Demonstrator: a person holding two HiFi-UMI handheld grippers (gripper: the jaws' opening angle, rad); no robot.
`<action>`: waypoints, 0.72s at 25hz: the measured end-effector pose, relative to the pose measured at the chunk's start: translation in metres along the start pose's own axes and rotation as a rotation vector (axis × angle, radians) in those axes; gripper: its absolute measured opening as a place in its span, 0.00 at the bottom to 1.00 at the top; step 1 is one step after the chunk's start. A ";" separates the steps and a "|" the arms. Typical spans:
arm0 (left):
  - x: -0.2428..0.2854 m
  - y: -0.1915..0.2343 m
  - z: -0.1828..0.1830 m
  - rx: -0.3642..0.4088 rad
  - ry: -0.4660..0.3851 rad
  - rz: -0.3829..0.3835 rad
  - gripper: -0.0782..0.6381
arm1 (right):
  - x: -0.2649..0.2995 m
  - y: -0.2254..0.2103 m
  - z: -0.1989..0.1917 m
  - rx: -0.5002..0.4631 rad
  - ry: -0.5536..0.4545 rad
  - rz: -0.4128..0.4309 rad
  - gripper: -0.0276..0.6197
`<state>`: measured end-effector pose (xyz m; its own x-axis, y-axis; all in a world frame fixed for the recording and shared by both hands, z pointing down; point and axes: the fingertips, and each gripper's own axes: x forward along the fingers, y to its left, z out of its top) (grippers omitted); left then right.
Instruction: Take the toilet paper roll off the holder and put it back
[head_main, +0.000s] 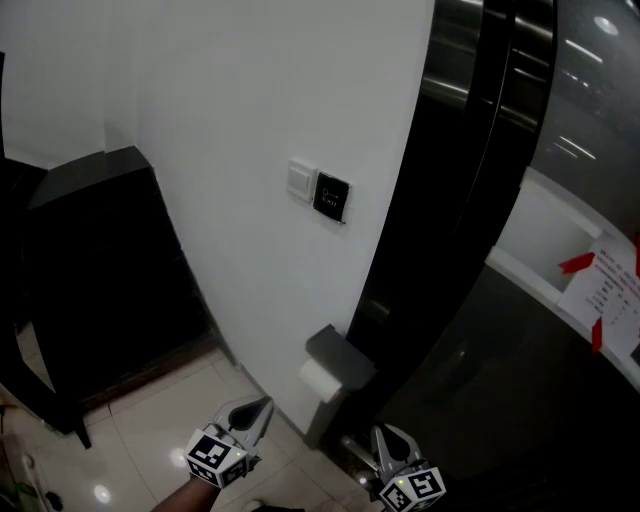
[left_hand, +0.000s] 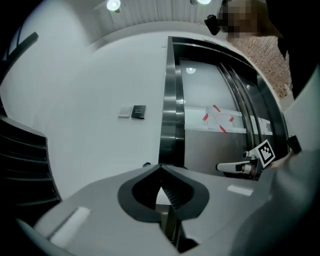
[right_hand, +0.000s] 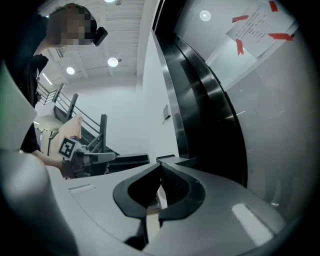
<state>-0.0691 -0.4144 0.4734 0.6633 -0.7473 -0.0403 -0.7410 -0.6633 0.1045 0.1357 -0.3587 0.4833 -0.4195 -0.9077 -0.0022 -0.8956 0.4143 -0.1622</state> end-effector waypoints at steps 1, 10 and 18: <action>0.000 -0.004 0.001 0.003 0.000 -0.013 0.11 | 0.001 0.002 -0.001 0.000 0.000 0.004 0.06; -0.004 -0.001 -0.015 0.041 0.015 -0.004 0.11 | -0.014 -0.001 -0.007 0.001 0.011 -0.048 0.06; 0.006 -0.010 -0.007 0.001 -0.002 -0.009 0.11 | -0.026 -0.005 -0.011 -0.002 0.011 -0.085 0.06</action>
<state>-0.0570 -0.4114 0.4794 0.6695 -0.7416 -0.0427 -0.7353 -0.6698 0.1036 0.1493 -0.3360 0.4945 -0.3433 -0.9390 0.0223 -0.9284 0.3356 -0.1598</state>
